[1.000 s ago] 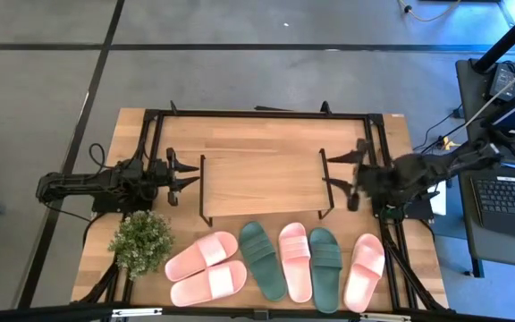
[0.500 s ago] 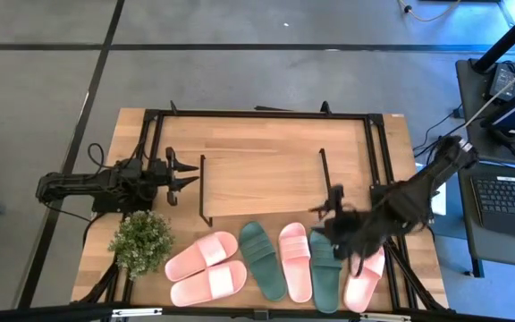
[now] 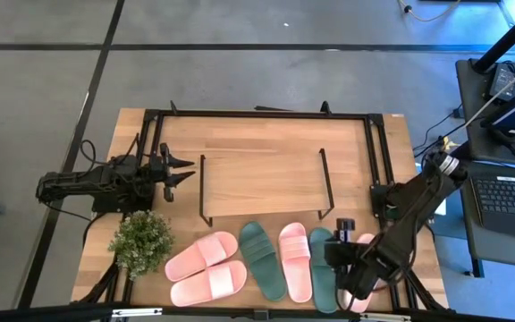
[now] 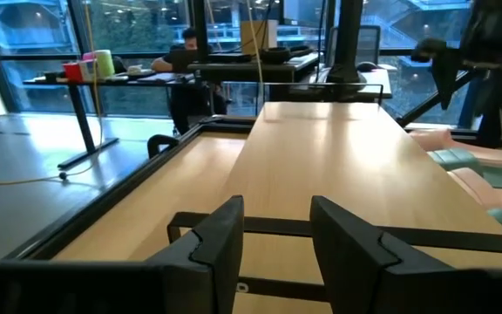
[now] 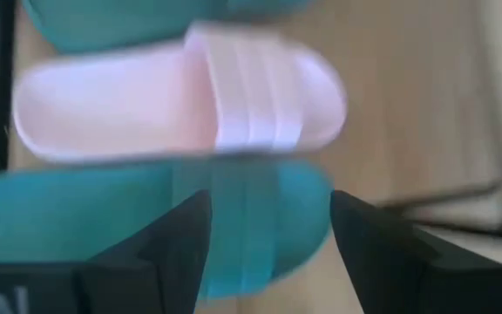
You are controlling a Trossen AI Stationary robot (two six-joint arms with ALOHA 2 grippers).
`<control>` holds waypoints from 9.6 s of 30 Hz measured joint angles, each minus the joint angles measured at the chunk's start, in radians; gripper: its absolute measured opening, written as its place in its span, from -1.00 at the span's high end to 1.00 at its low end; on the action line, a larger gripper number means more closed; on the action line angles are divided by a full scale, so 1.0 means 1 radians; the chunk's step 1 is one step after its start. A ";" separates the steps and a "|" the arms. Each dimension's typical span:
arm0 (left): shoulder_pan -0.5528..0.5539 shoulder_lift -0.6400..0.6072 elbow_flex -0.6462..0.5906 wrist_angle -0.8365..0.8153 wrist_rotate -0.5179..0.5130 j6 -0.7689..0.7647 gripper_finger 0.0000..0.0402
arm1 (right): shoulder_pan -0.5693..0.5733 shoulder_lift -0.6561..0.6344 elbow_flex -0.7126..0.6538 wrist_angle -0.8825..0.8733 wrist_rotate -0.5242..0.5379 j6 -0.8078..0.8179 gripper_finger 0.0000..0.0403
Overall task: Pick and place slides into the shelf
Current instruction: Put the green slide on the shelf
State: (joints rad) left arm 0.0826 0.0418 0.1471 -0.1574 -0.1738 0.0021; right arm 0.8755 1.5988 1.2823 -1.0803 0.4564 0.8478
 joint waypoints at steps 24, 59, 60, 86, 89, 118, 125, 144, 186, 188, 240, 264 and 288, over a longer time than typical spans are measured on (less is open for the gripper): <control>0.000 0.000 0.000 -0.017 -0.002 0.001 0.37 | 0.040 0.343 0.285 -0.229 -0.198 0.053 0.05; 0.000 0.000 0.000 -0.091 -0.072 0.002 0.37 | 0.025 0.343 0.067 -0.145 -0.026 0.206 0.39; 0.000 0.000 0.000 -0.096 -0.072 0.002 0.37 | 0.023 0.343 0.067 -0.151 -0.015 0.206 0.41; 0.000 0.000 0.000 -0.098 -0.072 0.001 0.37 | -0.028 0.343 0.068 -0.150 0.053 0.144 0.93; 0.000 0.000 0.000 -0.098 -0.072 0.001 0.37 | -0.028 0.341 0.073 -0.163 0.048 0.142 0.93; 0.000 0.000 0.000 -0.097 -0.072 0.001 0.37 | -0.099 0.334 1.037 -0.491 0.494 -0.385 0.95; 0.000 0.000 0.000 -0.097 -0.072 -0.026 0.37 | -0.350 0.335 1.063 -0.493 0.434 -0.452 0.95; 0.000 0.000 0.000 -0.158 -0.072 -0.029 0.37 | -0.654 0.345 0.607 -0.437 0.374 -0.409 0.95; 0.000 0.000 0.000 -0.175 -0.072 -0.026 0.37 | -0.656 0.339 0.598 -0.455 0.323 -0.408 -0.14; 0.000 0.000 0.000 -0.179 -0.072 -0.026 0.37 | -0.656 0.338 0.607 -0.462 0.303 -0.409 -0.16; 0.000 0.000 0.000 -0.209 -0.072 -0.054 0.37 | -0.206 0.336 0.046 0.853 0.103 -0.943 -0.17; 0.000 0.000 0.000 -0.209 -0.072 -0.082 0.37 | -0.270 0.430 -0.053 1.004 0.254 -1.010 -0.13; 0.000 0.000 0.000 -0.209 -0.072 -0.082 0.37 | -0.254 0.432 0.094 0.773 0.241 -0.940 0.92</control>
State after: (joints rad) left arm 0.0828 0.0414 0.1471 -0.3662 -0.2459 -0.0797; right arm 0.6214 2.0312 1.3767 -0.3073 0.6973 -0.0919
